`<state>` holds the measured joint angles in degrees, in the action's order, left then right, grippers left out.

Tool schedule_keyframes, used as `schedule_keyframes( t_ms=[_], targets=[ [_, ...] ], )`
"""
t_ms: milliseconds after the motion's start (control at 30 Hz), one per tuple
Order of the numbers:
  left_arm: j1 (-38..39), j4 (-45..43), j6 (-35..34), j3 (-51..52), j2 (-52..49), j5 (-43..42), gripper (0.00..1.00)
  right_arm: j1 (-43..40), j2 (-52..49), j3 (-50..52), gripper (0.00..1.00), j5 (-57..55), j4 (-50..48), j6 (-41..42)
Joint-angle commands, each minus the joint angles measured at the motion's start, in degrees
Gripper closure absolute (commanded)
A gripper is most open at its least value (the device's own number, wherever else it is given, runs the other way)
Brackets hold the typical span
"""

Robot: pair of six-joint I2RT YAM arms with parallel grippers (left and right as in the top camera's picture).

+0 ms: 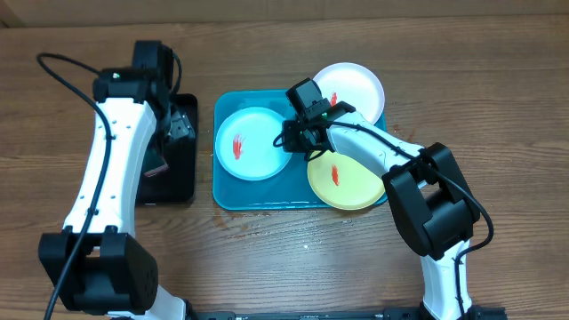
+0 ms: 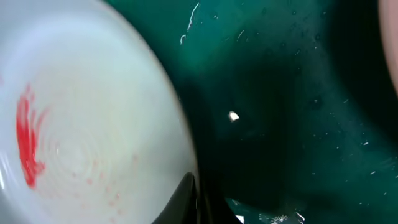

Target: Clean dirty plates on tray and stack at the side

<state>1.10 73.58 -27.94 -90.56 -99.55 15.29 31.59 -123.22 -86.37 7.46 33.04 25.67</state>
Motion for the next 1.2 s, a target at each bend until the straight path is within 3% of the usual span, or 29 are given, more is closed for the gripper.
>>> schedule_keyframes(
  t_ms=[0,300,533,600,867,1000,1167],
  targets=[
    [-2.0,-2.2,1.1,3.4,-0.5,1.9,0.2,0.0,-0.4,-1.0,0.96,-0.5,0.1,-0.1],
    [-8.0,-14.8,8.1,13.0,-0.5,1.2,0.28,0.0,-0.4,-1.0,0.96,-1.1,0.2,-0.2],
    [-9.8,-23.1,10.5,18.5,-0.5,0.2,0.45,0.0,-0.4,-1.0,0.96,-1.4,0.0,-0.2],
    [-10.1,-24.9,11.2,19.5,-0.5,0.0,0.45,0.0,-0.4,-1.0,0.96,-1.5,-0.1,-0.3],
    [-10.2,-34.0,11.3,23.3,-0.5,0.6,0.5,0.0,-0.4,-1.0,0.96,-1.9,-0.3,-0.3],
    [-10.2,-38.1,11.3,24.2,-0.6,0.0,0.59,0.0,-0.4,-1.0,0.96,-2.5,-0.3,-0.3],
    [-10.2,-39.8,10.8,24.8,-2.2,-3.7,0.6,0.0,-0.4,-1.0,0.96,-2.5,-0.2,-0.3]
  ],
)
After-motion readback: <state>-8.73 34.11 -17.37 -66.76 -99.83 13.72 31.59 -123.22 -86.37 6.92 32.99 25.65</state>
